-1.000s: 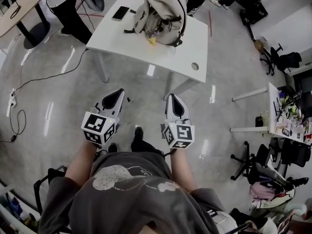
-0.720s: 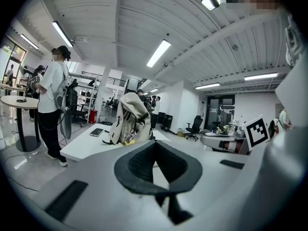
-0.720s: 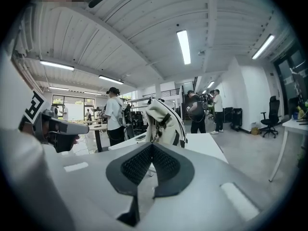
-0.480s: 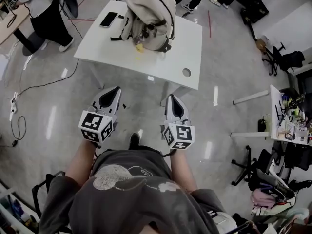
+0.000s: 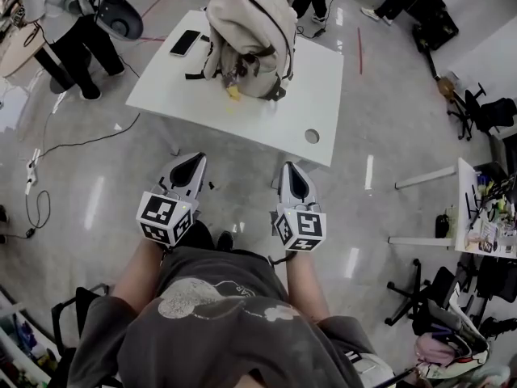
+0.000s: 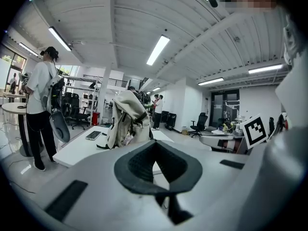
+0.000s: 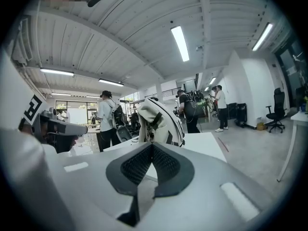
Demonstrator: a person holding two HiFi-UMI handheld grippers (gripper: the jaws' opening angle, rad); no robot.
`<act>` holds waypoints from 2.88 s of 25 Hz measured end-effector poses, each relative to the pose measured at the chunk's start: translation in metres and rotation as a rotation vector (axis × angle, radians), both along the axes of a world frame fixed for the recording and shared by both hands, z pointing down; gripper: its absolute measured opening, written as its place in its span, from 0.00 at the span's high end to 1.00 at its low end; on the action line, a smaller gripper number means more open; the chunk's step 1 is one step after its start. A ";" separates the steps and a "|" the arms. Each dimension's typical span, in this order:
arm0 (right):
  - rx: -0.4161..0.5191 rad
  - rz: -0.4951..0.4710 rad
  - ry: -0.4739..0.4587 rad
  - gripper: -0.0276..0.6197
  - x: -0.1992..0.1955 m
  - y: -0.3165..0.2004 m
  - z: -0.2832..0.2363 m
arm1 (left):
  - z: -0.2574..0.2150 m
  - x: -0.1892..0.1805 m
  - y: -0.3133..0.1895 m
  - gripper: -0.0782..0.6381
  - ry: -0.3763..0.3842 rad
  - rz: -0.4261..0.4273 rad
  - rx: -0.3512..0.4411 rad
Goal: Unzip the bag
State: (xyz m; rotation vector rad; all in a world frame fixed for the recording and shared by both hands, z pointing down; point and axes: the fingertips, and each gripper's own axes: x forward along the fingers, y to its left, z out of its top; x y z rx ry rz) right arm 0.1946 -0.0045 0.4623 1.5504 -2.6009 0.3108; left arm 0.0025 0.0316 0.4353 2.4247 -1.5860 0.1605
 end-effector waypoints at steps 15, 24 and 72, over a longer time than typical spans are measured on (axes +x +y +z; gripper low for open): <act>-0.024 0.042 0.034 0.96 0.000 -0.077 0.014 | 0.010 -0.002 -0.100 0.88 0.030 0.058 -0.002; -0.002 0.068 0.065 0.96 -0.023 -0.137 0.004 | 0.010 -0.015 -0.170 0.88 0.077 0.119 0.001; -0.006 0.089 0.067 0.96 -0.059 -0.246 0.002 | 0.084 0.009 -0.315 0.80 -0.118 0.201 -0.092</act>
